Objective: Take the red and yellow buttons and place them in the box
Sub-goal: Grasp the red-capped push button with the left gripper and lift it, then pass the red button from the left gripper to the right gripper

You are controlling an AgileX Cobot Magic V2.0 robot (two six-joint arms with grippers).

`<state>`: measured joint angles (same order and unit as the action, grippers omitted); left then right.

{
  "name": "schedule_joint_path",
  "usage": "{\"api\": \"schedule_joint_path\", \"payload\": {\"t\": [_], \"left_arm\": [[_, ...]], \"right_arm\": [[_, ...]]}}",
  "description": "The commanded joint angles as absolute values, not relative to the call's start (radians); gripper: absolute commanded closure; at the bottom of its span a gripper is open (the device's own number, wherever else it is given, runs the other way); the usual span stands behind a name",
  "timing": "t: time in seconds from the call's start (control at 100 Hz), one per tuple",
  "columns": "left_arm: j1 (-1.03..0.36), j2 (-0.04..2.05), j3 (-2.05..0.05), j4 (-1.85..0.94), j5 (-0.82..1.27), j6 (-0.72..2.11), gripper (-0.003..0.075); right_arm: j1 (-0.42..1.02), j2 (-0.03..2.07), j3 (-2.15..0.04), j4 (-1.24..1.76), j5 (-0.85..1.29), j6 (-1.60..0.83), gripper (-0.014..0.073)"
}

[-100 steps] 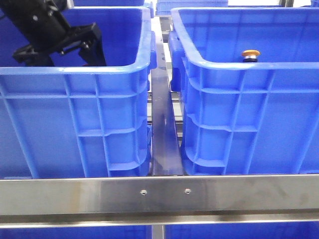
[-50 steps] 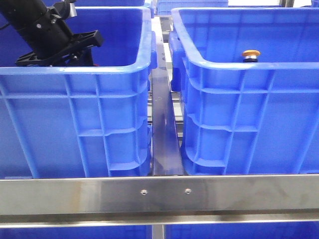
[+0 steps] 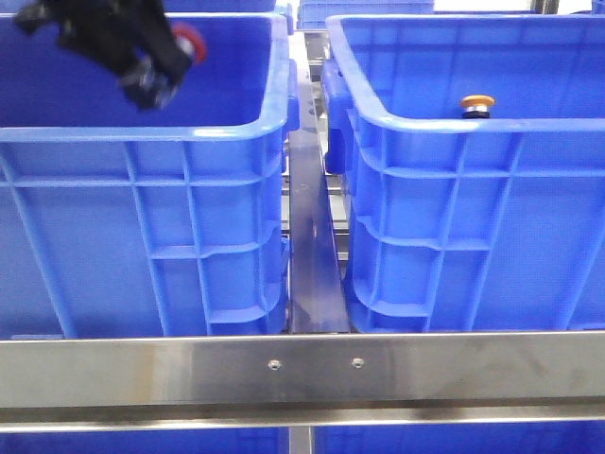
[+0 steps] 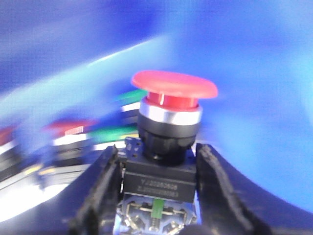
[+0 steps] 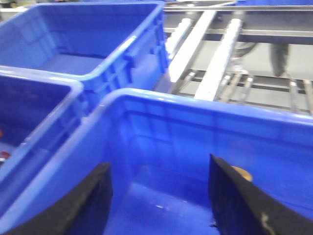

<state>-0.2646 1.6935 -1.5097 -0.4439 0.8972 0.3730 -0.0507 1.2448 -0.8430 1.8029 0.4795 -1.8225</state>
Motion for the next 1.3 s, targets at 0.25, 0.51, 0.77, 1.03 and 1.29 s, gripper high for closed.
{"api": "schedule_joint_path", "payload": {"t": [0.25,0.51,0.77,1.03,1.29], "left_arm": [[-0.370,1.490,-1.534,-0.613,1.001,0.567,0.0626],[-0.518,1.500,-1.534,-0.617,1.020,0.579,0.0626],[-0.578,1.516,-1.534,-0.617,1.020,0.595,0.0626],[-0.585,1.519,-1.534,-0.617,1.025,0.595,0.0626],[-0.585,1.519,-1.534,-0.623,1.025,0.595,0.0626]], "right_arm": [[-0.054,1.214,-0.867,1.882,0.633,-1.732,0.0137],[-0.053,1.214,-0.867,1.869,0.852,-1.417,0.0137],[0.036,1.214,-0.867,1.830,0.935,-1.230,0.0137],[0.146,1.222,-0.867,1.831,0.874,-1.196,0.0137],[0.190,1.233,-0.867,1.816,0.863,-1.195,0.0133]]}}
